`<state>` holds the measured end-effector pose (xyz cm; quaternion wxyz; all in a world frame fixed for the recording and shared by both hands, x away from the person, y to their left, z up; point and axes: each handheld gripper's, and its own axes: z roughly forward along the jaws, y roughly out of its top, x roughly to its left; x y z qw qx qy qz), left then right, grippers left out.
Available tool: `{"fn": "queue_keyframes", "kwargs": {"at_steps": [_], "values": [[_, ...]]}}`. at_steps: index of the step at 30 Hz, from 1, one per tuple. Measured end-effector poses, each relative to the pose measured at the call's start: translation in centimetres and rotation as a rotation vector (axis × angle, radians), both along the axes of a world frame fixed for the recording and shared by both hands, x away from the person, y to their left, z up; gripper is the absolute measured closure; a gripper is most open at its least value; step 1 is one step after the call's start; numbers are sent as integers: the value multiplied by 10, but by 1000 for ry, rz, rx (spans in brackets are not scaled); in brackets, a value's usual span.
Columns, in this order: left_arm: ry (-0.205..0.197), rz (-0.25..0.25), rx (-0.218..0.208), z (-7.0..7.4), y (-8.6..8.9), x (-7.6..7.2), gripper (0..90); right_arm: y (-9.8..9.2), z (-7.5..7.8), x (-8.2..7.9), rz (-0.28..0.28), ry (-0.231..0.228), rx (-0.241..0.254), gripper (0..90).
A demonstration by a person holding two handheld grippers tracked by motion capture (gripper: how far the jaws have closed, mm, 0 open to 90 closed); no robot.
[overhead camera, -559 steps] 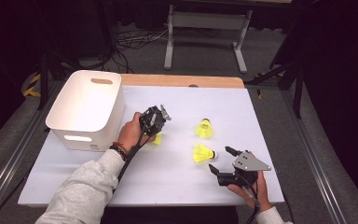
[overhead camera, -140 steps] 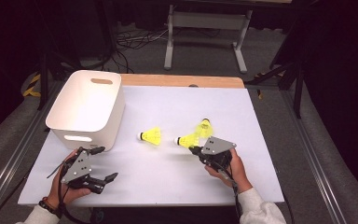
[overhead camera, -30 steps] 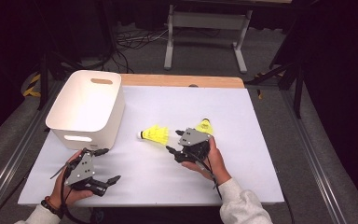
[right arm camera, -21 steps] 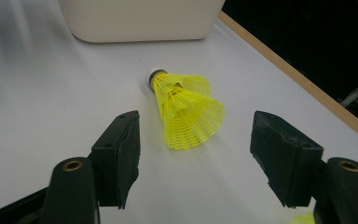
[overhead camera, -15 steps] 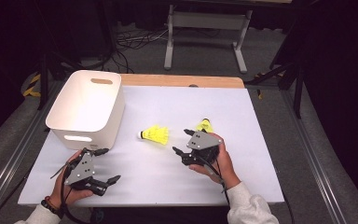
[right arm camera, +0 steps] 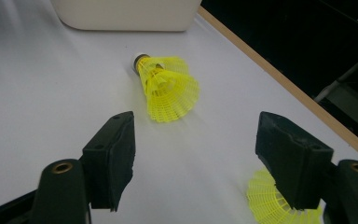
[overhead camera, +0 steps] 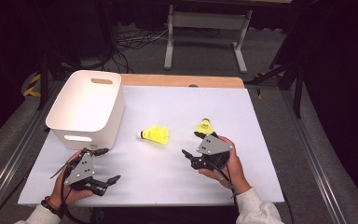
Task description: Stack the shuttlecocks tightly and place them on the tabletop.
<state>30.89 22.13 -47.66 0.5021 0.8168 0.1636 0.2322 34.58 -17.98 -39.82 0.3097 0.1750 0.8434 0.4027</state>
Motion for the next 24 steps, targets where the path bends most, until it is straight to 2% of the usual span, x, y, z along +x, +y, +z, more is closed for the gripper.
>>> {"fn": "queue_keyframes", "kwargs": {"at_steps": [11,24], "values": [[-2,2,-2,0,1,-1,55,-23,-2,-9,-50,-5,0,285],[-1,8,-3,0,1,-1,55,-52,-15,-18,-139,-8,30,238]]}}
